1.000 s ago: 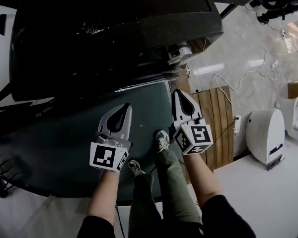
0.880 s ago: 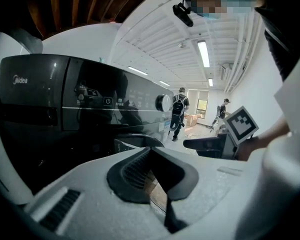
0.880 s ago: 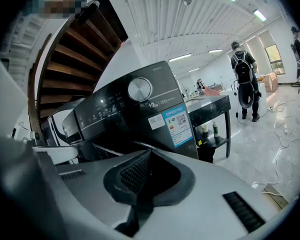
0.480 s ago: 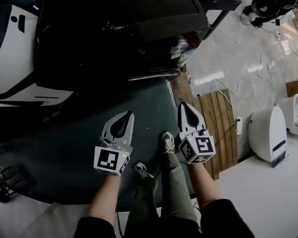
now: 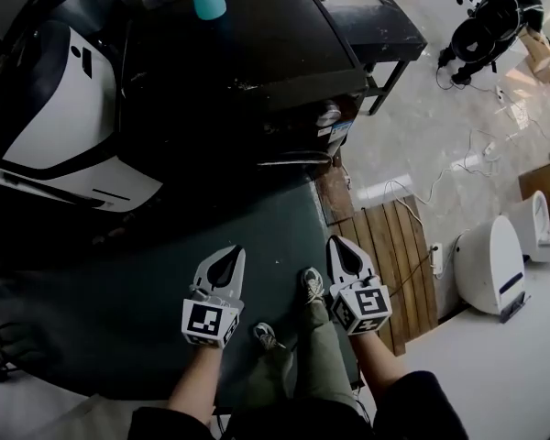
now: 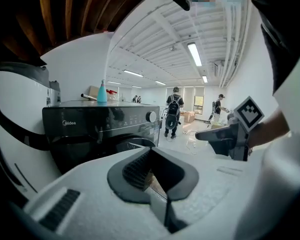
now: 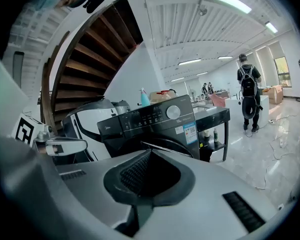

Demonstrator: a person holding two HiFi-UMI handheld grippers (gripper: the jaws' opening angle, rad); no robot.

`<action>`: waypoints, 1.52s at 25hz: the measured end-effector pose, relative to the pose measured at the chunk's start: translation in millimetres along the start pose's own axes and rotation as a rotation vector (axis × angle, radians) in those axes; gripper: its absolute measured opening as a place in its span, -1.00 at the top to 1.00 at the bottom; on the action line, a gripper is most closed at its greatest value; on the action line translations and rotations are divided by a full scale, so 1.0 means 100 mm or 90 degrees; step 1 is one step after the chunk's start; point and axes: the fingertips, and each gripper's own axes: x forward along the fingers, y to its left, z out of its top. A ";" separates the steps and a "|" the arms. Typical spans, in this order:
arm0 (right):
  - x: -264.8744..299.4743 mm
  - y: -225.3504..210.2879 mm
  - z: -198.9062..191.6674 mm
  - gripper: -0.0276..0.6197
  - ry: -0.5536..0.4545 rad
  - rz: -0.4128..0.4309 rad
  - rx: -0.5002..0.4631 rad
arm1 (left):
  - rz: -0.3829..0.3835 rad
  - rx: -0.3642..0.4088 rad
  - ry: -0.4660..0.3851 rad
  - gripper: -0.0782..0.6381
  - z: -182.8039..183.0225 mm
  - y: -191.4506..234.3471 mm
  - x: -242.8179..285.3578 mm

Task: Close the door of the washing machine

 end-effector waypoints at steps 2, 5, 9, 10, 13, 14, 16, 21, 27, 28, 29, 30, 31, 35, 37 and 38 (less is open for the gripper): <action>-0.14 0.12 0.07 0.91 -0.004 0.005 -0.002 | 0.001 0.001 -0.002 0.75 0.04 -0.03 -0.16; -0.37 0.27 0.16 0.91 -0.013 0.006 -0.004 | -0.008 -0.001 -0.009 0.75 0.10 -0.14 -0.38; -0.68 0.47 0.28 0.91 -0.025 0.001 0.003 | -0.016 -0.008 -0.014 0.75 0.19 -0.27 -0.68; -0.76 0.52 0.31 0.91 -0.028 0.000 0.003 | -0.019 -0.010 -0.014 0.75 0.21 -0.30 -0.76; -0.99 0.65 0.43 0.91 -0.041 -0.005 -0.004 | -0.032 -0.013 -0.022 0.75 0.28 -0.41 -0.97; -1.06 0.69 0.48 0.91 -0.047 -0.007 -0.009 | -0.037 -0.011 -0.025 0.75 0.31 -0.45 -1.03; -1.20 0.76 0.53 0.91 -0.056 -0.008 -0.016 | -0.046 -0.006 -0.031 0.75 0.36 -0.52 -1.16; -1.54 1.02 0.61 0.91 -0.074 -0.012 -0.017 | -0.055 0.007 -0.047 0.75 0.47 -0.63 -1.52; -1.86 1.35 0.62 0.91 -0.089 -0.015 -0.023 | -0.058 0.017 -0.068 0.75 0.54 -0.67 -1.91; -1.90 1.40 0.61 0.91 -0.091 -0.013 -0.024 | -0.058 0.019 -0.067 0.75 0.54 -0.67 -1.97; -1.94 1.46 0.60 0.91 -0.092 -0.011 -0.027 | -0.057 0.022 -0.067 0.75 0.55 -0.66 -2.03; -1.99 1.50 0.60 0.91 -0.093 -0.010 -0.030 | -0.056 0.024 -0.067 0.75 0.56 -0.67 -2.10; -2.03 1.54 0.61 0.91 -0.095 -0.010 -0.034 | -0.056 0.028 -0.067 0.75 0.56 -0.67 -2.16; -2.20 1.64 0.61 0.91 -0.102 -0.016 -0.050 | -0.058 0.041 -0.069 0.75 0.56 -0.70 -2.37; -2.28 1.67 0.57 0.91 -0.105 -0.016 -0.051 | -0.062 0.044 -0.068 0.75 0.53 -0.72 -2.46; -2.31 1.69 0.57 0.91 -0.108 -0.015 -0.048 | -0.063 0.044 -0.068 0.75 0.52 -0.74 -2.50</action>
